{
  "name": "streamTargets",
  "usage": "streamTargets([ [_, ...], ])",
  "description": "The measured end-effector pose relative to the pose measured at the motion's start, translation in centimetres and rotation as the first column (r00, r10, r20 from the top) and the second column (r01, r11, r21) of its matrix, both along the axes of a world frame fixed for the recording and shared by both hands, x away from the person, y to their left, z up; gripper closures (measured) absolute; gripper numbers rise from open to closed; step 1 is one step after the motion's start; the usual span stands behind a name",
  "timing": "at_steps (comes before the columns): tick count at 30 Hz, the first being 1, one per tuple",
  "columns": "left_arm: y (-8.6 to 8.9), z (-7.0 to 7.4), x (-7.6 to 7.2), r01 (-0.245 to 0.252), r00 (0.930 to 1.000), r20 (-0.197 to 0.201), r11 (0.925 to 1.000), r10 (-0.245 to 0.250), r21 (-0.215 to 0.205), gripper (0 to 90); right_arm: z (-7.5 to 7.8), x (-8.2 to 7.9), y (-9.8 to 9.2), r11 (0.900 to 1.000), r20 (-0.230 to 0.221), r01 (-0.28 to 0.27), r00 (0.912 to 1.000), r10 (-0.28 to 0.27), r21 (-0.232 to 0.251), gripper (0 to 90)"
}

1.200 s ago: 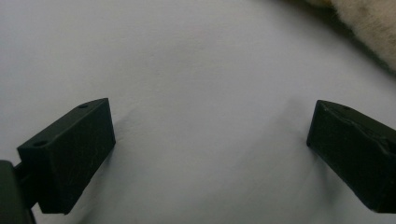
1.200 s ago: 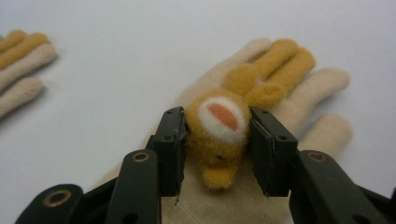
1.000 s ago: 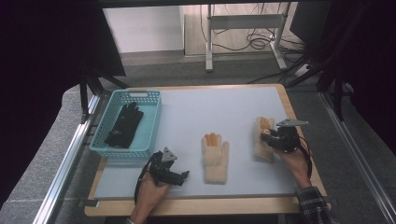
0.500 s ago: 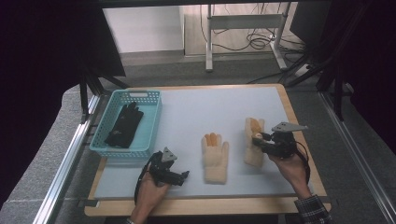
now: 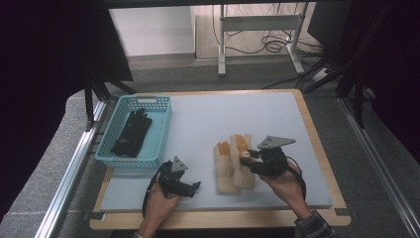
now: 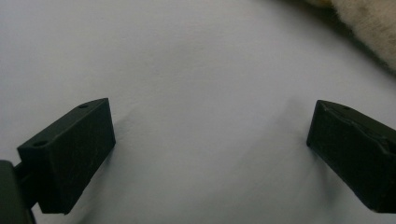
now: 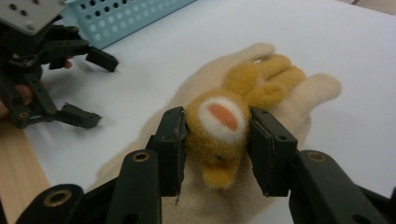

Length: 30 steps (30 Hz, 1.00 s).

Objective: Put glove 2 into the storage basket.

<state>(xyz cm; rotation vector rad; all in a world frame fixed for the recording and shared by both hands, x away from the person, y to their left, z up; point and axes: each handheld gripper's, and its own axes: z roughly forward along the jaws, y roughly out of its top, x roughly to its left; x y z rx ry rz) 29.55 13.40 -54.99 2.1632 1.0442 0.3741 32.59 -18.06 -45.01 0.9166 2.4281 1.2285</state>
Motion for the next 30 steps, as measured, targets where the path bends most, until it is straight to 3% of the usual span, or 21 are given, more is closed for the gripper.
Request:
streamTargets([
  [4,0.0,0.0,0.0,0.001,1.0000,0.000,1.0000,-0.001,0.001,1.1,-0.6,0.0,2.4,0.999,0.006,-0.019,0.9998,0.020,-0.049,57.5],
  [8,0.0,0.0,0.0,0.001,1.0000,0.000,1.0000,-0.001,0.000,1.1,-1.8,0.4,4.0,0.997,-0.020,-0.025,0.9995,0.024,-0.071,57.5],
  [14,0.0,0.0,0.0,0.003,1.0000,0.001,1.0000,-0.003,0.002,1.1,-3.5,1.1,5.1,0.996,-0.048,-0.020,0.9987,0.016,-0.086,55.8],
  [17,0.0,0.0,0.0,0.003,1.0000,0.000,1.0000,-0.003,0.003,1.1,-4.7,1.2,5.7,0.995,-0.076,-0.029,0.9969,0.022,-0.092,49.2],
  [23,0.0,0.0,0.0,0.002,1.0000,0.001,1.0000,-0.002,0.002,1.1,-3.6,1.3,5.0,0.998,-0.054,-0.038,0.9979,0.036,-0.048,40.1],
  [25,0.0,0.0,0.0,0.002,1.0000,0.001,1.0000,-0.002,0.002,1.1,-3.0,1.3,4.3,0.999,-0.036,-0.028,0.9990,0.027,-0.046,40.3],
  [30,0.0,0.0,0.0,0.003,1.0000,-0.001,1.0000,-0.003,0.002,1.1,-3.0,1.5,2.1,0.999,-0.039,-0.013,0.9992,0.012,-0.035,47.9],
])
